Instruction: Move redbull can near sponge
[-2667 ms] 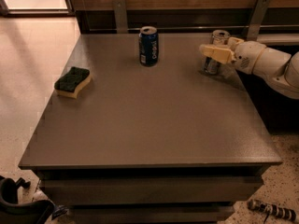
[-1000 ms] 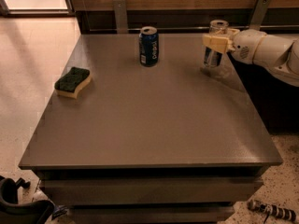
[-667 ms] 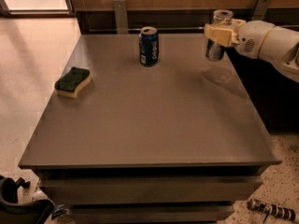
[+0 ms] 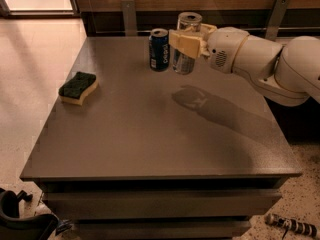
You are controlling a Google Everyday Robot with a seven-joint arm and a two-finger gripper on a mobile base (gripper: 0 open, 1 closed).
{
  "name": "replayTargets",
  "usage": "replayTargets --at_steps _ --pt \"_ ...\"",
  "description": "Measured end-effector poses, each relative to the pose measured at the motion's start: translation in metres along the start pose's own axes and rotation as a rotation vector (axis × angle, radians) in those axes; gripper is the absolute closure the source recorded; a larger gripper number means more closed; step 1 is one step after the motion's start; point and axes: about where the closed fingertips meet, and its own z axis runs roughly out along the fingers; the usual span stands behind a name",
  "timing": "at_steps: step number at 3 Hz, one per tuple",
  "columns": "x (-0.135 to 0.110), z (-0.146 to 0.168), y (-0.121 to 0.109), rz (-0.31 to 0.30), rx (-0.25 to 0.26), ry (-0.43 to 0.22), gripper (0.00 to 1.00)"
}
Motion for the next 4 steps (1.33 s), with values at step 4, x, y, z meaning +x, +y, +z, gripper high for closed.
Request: replayTargets --at_steps 4 --pt "0.049 0.144 0.131 -0.13 -0.361 -0.046 1.0"
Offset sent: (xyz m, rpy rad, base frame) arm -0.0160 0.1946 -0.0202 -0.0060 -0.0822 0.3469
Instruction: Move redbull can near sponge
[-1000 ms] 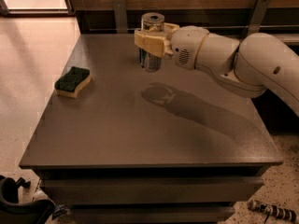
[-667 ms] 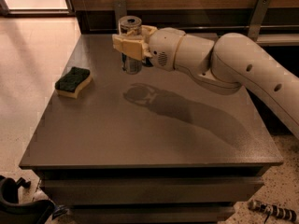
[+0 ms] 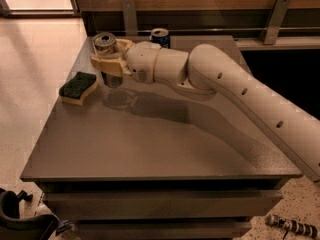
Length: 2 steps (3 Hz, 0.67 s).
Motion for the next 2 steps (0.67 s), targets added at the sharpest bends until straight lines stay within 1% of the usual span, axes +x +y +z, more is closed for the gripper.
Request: replayTargets --at_steps 1,2 --pt "0.029 0.02 0.002 -0.033 -0.042 0.036 1.0" --pt "0.052 0.027 -0.001 -0.031 -0.068 0.084 1.0"
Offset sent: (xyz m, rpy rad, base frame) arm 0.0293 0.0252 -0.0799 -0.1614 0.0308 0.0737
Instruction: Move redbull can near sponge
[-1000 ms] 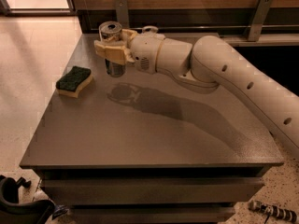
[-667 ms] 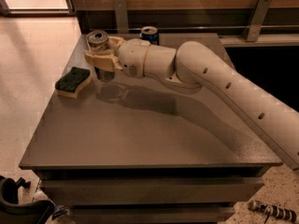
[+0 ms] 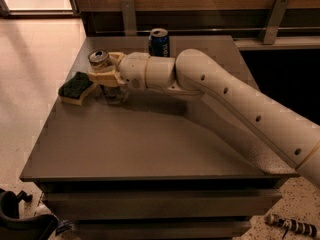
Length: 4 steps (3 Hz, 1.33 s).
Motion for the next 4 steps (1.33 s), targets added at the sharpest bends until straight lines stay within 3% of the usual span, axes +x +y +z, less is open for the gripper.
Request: replayTargets --at_steps 1,2,3,4 --pt "0.0163 -0.0031 -0.0053 0.029 -0.014 0.036 1.0" --pt "0.0129 -0.0032 -0.0058 0.029 -0.014 0.036 0.83" --pt "0.0113 -0.0032 -0.006 0.029 -0.014 0.036 0.6" --pt "0.0108 -0.003 -0.006 0.029 -0.015 0.036 0.3"
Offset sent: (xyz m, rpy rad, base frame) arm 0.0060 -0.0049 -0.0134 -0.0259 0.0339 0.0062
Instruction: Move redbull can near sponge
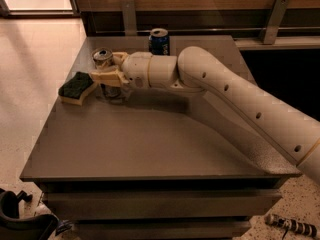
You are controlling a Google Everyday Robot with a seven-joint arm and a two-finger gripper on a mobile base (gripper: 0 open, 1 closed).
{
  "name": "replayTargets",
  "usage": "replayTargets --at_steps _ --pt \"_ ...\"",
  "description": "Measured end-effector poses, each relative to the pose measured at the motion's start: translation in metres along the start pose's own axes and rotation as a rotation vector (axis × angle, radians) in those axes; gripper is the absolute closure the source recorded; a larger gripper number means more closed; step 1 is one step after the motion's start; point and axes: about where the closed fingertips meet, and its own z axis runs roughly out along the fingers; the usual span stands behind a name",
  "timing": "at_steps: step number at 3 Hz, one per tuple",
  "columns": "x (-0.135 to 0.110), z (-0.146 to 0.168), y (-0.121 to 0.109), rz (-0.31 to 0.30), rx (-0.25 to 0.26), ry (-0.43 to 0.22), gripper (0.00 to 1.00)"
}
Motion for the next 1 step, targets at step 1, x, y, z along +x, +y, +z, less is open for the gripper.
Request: replayTargets --at_steps 1 --pt "0.0 0.0 0.0 0.0 0.0 0.0 0.05"
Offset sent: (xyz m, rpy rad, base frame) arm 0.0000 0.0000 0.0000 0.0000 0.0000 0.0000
